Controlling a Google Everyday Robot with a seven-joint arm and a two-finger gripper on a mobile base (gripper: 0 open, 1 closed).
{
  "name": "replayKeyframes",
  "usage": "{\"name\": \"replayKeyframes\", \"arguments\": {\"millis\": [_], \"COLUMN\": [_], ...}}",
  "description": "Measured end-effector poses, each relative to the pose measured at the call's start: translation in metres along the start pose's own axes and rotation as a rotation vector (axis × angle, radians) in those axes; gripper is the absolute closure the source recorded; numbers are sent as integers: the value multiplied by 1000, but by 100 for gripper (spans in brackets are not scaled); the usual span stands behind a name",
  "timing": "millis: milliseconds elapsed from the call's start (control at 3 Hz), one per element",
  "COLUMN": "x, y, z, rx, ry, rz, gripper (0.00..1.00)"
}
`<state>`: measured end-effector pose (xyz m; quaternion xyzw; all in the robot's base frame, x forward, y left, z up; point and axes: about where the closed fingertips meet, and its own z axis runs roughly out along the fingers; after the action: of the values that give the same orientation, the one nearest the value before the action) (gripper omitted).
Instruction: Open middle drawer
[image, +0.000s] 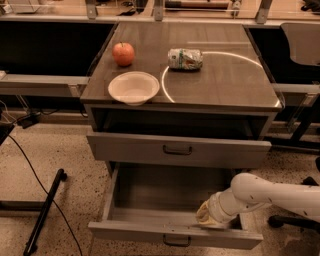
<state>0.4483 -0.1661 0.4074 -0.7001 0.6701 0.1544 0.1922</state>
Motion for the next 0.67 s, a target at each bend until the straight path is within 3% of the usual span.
{"name": "replayKeyframes", "arguments": {"millis": [667], "x": [-4], "y": [49], "z": [-5], "rx": [-100], "ry": [-3], "rz": [-24], "gripper": [100]}}
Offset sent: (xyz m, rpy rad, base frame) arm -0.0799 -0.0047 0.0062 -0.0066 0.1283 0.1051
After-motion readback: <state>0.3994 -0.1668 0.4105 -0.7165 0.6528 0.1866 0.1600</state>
